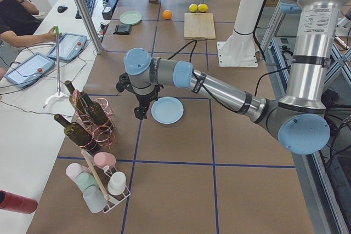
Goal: Pick orange to plate
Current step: 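Grasp the rim of the white plate with the left gripper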
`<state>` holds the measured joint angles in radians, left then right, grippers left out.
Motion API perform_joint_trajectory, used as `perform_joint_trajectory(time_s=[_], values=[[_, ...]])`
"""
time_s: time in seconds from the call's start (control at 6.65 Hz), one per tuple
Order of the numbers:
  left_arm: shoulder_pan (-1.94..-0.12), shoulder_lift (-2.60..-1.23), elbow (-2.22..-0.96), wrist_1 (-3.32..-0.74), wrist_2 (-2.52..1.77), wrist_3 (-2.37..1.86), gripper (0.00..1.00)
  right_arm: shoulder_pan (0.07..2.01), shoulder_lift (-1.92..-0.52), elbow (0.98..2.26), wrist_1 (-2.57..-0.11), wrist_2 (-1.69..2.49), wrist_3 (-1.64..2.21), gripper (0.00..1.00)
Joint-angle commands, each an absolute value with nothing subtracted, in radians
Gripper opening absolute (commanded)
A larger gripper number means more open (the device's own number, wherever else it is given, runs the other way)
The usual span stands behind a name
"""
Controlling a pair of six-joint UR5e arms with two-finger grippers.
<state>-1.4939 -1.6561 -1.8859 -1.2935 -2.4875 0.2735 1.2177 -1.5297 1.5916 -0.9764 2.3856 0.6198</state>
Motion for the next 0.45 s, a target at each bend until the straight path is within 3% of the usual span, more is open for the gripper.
perform_joint_trajectory(time_s=[0.0,0.3], values=[[-1.402,-1.648,-1.867,-1.438,-2.477,0.005,1.00,1.204,-1.532,1.615,-0.976,2.387,0.652,1.00],[-1.284,-1.585,-1.817,-1.729,-2.343,-0.292,1.00,1.204,-1.539,1.620,-0.976,2.384,0.652,1.00]])
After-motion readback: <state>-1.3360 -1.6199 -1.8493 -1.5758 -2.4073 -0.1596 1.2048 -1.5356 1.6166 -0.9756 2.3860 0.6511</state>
